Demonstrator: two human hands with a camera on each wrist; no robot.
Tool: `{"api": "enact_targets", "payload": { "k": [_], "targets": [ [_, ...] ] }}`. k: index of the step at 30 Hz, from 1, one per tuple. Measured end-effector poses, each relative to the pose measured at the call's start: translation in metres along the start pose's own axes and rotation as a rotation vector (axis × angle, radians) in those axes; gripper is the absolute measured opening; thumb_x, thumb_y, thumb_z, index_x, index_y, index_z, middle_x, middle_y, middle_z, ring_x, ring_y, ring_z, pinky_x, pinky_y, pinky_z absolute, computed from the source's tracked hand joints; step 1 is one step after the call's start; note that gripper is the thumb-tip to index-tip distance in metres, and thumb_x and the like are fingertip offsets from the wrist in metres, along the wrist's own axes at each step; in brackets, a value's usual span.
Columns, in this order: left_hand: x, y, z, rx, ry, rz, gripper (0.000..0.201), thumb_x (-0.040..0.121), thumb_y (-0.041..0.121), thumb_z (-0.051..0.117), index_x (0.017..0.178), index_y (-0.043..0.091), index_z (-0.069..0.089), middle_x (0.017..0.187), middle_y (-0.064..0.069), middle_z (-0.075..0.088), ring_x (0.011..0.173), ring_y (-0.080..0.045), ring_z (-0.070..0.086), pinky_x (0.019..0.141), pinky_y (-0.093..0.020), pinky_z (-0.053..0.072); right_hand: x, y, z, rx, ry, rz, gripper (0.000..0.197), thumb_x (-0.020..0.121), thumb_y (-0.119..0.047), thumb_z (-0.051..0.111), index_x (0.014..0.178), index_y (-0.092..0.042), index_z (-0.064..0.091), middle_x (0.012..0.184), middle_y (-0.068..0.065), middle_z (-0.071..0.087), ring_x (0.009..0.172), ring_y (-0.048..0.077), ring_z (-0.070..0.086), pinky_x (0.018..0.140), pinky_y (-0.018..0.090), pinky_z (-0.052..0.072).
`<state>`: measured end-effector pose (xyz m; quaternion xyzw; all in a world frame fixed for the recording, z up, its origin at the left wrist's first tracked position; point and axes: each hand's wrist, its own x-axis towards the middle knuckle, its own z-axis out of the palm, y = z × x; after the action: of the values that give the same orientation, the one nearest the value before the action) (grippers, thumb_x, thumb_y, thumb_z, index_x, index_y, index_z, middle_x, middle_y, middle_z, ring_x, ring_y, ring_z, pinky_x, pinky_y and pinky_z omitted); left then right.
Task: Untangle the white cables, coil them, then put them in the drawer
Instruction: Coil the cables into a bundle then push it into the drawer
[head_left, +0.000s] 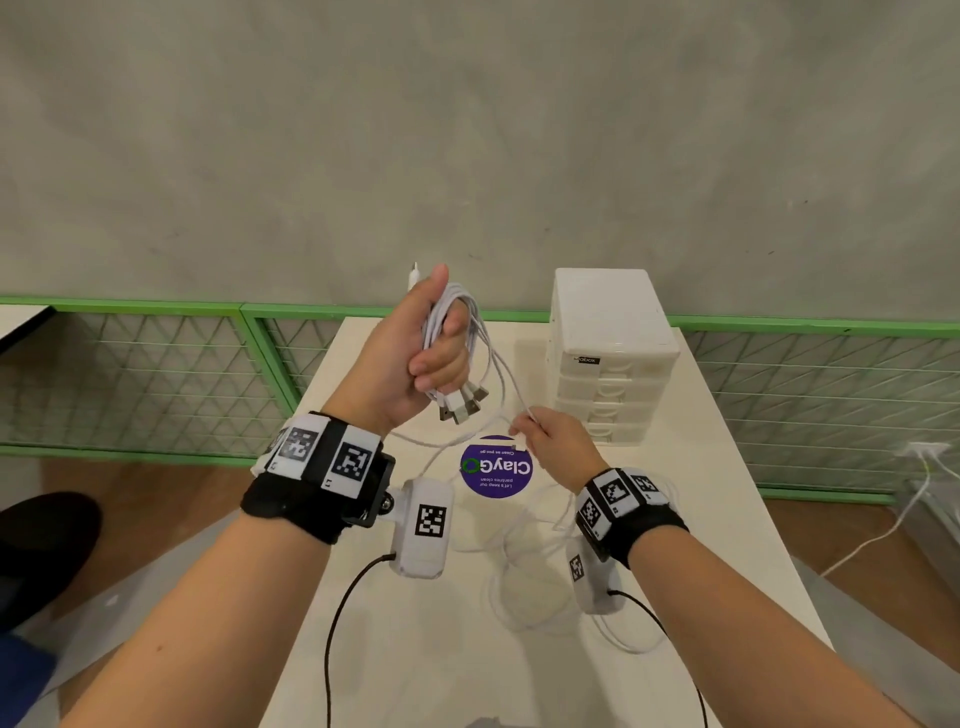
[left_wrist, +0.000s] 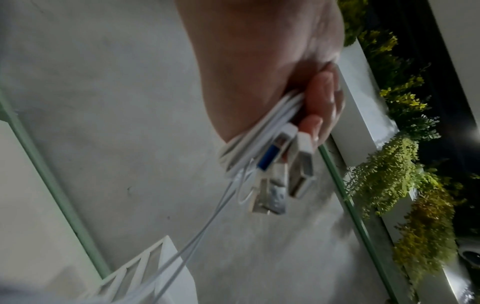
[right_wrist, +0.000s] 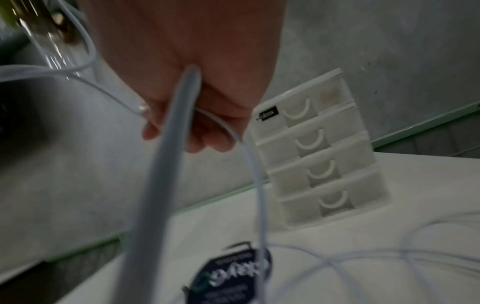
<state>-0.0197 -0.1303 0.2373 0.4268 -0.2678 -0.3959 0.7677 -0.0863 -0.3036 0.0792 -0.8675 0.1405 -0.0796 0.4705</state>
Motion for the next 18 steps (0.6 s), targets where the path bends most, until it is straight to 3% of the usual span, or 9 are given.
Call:
{"api": "enact_targets", "payload": {
  "k": [2,6,10,12,14,16,18],
  "targets": [
    [-0.001,0.007,-0.002,-0.01,0.029,0.034,0.061,0.099,0.046,0.024,0.051,0.017,0.047,0.026,0.009,0.027,0.02,-0.005,0.025,0.031,-0.015,0.021,-0.006,0.028,0.001,-0.209,-0.063,0.126,0.026,0.095,-0.021,0.043,0.086,-0.012,0.065,0.073,-0.002,0.056,0.075,0.02,0.053,0.067,0.028,0.036],
    [-0.003,0.013,-0.005,0.015,0.082,0.065,0.06,0.101,0.044,0.024,0.052,0.017,0.046,0.027,0.008,0.027,0.021,-0.005,0.024,0.031,-0.016,0.025,-0.022,0.073,-0.006,-0.438,-0.125,0.387,0.022,0.094,-0.018,0.04,0.083,-0.021,0.059,0.109,0.004,0.063,0.102,0.024,0.057,0.084,0.029,0.038],
    [0.0,0.001,-0.001,0.107,0.093,0.028,0.057,0.1,0.043,0.027,0.054,0.018,0.048,0.029,0.008,0.025,0.023,-0.006,0.023,0.033,-0.019,0.025,-0.025,0.073,-0.005,-0.674,-0.184,0.45,0.024,0.094,-0.022,0.038,0.108,-0.019,0.058,0.121,0.003,0.06,0.113,0.024,0.054,0.097,0.035,0.035],
    [0.004,-0.006,0.002,0.191,0.099,-0.006,0.049,0.099,0.041,0.032,0.059,0.016,0.045,0.031,0.008,0.025,0.024,-0.007,0.022,0.035,-0.02,0.024,-0.019,0.063,-0.005,-0.613,-0.101,0.396,0.032,0.095,-0.022,0.037,0.125,-0.018,0.05,0.129,0.006,0.055,0.12,0.025,0.049,0.101,0.037,0.034],
    [0.008,-0.013,0.006,0.265,0.132,-0.054,0.044,0.099,0.039,0.038,0.063,0.014,0.042,0.032,0.007,0.024,0.025,-0.008,0.022,0.037,-0.022,0.019,-0.012,0.046,-0.01,-0.393,0.011,0.304,0.049,0.091,-0.015,0.043,0.14,-0.018,0.036,0.138,0.008,0.047,0.127,0.027,0.042,0.107,0.037,0.033],
    [0.009,-0.02,0.01,0.319,0.208,-0.099,0.043,0.098,0.037,0.044,0.062,0.014,0.041,0.033,0.005,0.024,0.027,-0.009,0.021,0.038,-0.021,0.018,-0.008,0.022,-0.017,-0.142,0.127,0.194,0.06,0.087,-0.005,0.046,0.144,-0.015,0.031,0.141,0.009,0.043,0.131,0.025,0.038,0.108,0.034,0.029],
    [0.011,-0.025,0.01,0.398,0.3,-0.117,0.043,0.096,0.035,0.049,0.06,0.014,0.043,0.034,0.003,0.026,0.029,-0.012,0.021,0.037,-0.018,0.02,-0.007,-0.004,-0.022,0.098,0.205,0.089,0.058,0.088,0.0,0.043,0.143,-0.015,0.033,0.142,0.006,0.043,0.134,0.021,0.035,0.109,0.029,0.027]
  ]
}}
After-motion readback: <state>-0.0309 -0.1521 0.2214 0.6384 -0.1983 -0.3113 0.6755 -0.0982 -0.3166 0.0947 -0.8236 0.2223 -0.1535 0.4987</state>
